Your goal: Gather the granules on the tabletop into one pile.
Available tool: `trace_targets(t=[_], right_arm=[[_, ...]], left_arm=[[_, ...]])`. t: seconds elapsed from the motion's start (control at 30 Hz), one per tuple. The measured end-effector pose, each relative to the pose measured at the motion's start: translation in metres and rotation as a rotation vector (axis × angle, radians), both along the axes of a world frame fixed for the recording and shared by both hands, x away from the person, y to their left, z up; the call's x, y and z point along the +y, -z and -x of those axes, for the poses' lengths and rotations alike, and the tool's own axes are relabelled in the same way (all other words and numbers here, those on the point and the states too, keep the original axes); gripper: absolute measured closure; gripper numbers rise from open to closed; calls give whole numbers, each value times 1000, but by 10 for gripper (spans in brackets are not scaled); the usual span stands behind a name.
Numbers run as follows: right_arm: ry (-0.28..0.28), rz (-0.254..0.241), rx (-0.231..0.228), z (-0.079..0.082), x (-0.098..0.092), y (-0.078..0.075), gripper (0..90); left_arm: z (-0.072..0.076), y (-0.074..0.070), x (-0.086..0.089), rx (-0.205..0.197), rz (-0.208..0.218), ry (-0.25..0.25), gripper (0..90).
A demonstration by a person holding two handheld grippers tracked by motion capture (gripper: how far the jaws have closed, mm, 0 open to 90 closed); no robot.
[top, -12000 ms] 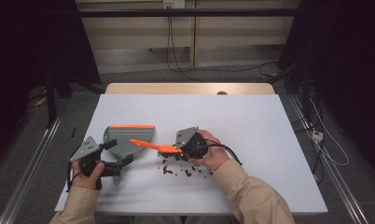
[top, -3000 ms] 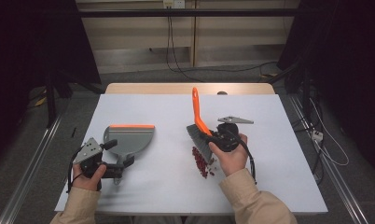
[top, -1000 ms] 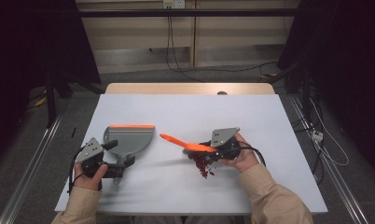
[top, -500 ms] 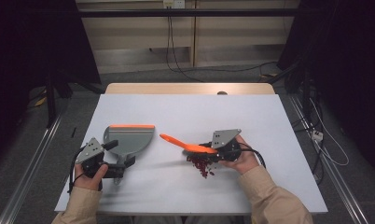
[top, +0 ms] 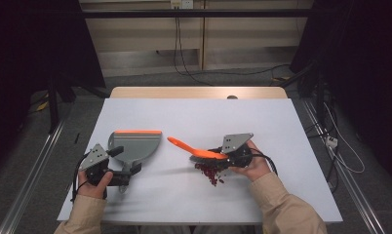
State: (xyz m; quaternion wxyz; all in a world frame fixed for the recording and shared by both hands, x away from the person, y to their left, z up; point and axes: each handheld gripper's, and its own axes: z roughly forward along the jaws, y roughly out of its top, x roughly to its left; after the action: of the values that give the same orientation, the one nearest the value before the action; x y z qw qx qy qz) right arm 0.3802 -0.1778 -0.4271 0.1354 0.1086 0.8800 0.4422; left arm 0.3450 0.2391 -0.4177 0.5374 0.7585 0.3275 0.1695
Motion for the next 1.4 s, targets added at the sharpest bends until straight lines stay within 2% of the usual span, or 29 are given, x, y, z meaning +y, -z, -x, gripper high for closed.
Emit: trace_targets(t=[0.2, 0.43, 0.53, 0.6, 0.73, 0.8, 0.9, 1.03, 1.2, 1.3, 1.4], right_arm=[[49, -39, 3, -4, -1, -4, 714], [59, -5, -24, -13, 1, -6, 714], [49, 35, -21, -17, 8, -1, 714], [28, 23, -12, -17, 12, 3, 714], [11, 40, -3, -12, 15, 1, 714], [-7, 26, 12, -8, 15, 1, 714], [-18, 50, -3, -3, 18, -1, 714], [-20, 25, 12, -2, 17, -3, 714], [-37, 28, 25, 1, 18, -3, 714], [-44, 19, 21, 3, 19, -4, 714], [-22, 11, 11, 2, 19, -6, 714]], left_arm=[[0, 0, 0, 2, 1, 0, 47], [-1, 1, -1, 3, 2, 2, 47], [-1, 1, -1, 0, 0, 4, 47], [-1, 0, 0, 3, 3, 2, 47], [0, 0, 1, 1, -2, 1, 47], [0, 0, 2, 1, 1, -1, 47], [0, 0, 1, -2, 1, -1, 47], [0, -1, 0, -3, 2, 1, 47], [0, -1, 1, -4, 6, -2, 47], [0, -1, 1, -5, 1, -1, 47], [0, -1, 0, -6, -3, 1, 47]])
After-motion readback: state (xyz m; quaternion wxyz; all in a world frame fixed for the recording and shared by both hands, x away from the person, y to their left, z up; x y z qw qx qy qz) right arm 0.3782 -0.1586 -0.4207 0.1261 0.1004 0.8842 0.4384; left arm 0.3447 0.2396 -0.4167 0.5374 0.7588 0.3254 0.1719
